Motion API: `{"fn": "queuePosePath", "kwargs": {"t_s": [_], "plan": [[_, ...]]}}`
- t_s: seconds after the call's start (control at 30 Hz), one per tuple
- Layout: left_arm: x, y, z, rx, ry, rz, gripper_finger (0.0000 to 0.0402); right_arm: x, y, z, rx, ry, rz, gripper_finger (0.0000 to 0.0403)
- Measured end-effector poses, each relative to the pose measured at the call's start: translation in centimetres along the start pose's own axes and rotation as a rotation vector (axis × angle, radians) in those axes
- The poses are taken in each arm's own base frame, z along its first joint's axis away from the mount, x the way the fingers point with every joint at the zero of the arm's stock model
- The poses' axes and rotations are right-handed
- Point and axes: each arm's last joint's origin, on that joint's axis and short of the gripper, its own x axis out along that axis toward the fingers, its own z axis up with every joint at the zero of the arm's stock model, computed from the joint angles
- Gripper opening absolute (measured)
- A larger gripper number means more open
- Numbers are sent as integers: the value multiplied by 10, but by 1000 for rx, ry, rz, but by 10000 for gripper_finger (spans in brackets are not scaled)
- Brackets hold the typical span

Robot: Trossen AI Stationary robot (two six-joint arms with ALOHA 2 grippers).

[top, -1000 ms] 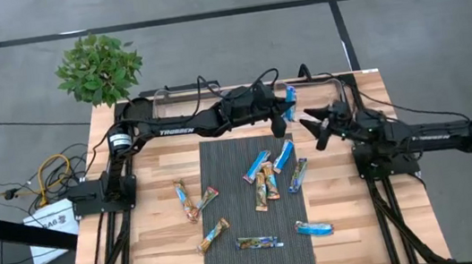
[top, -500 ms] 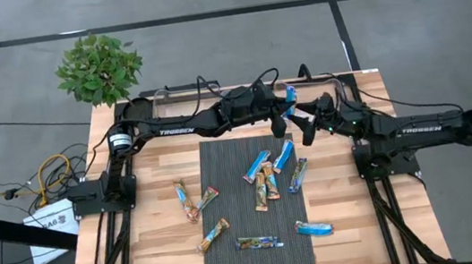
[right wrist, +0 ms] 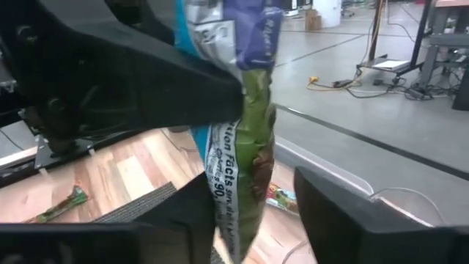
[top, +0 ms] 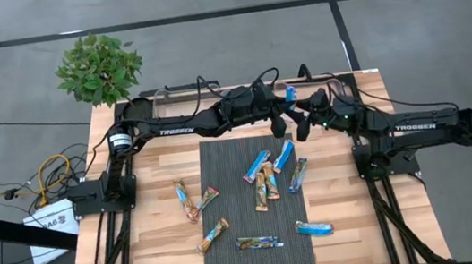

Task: Pick and place Granola Bars by type
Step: Put the left blue granola bar into the right transparent bin

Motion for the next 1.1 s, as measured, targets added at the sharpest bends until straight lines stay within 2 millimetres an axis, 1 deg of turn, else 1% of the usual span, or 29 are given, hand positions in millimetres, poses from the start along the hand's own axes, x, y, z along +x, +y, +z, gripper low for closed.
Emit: {"fn": "queuePosePath", "kwargs": {"t_s": [0.13, 0.23, 0.33, 0.43, 0.6, 0.77, 0.97, 1.1], "plan": [[0, 0, 0, 15, 1, 1, 22, 0, -1, 0, 1, -1, -8, 101], [0, 1, -1, 25, 7, 25, 22, 0, -2, 0, 1, -1, -11, 68], [0, 3, -3, 35, 27, 99, 28, 0, -2, 0, 1, 0, -11, 49], [0, 5, -5, 72, 52, 140, 47, 0, -2, 0, 0, 3, -12, 43], [-1, 6, -6, 103, 58, 164, 108, 0, -2, -1, 1, 9, -15, 49], [-1, 14, -5, 112, 57, 204, 177, 0, -4, -2, 23, 24, -29, 47], [-1, 25, -3, 100, 48, 220, 250, 1, -16, -7, 55, 86, -99, 44], [-1, 28, -3, 98, 45, 228, 289, 2, -25, -8, 69, 95, -145, 48]]}}
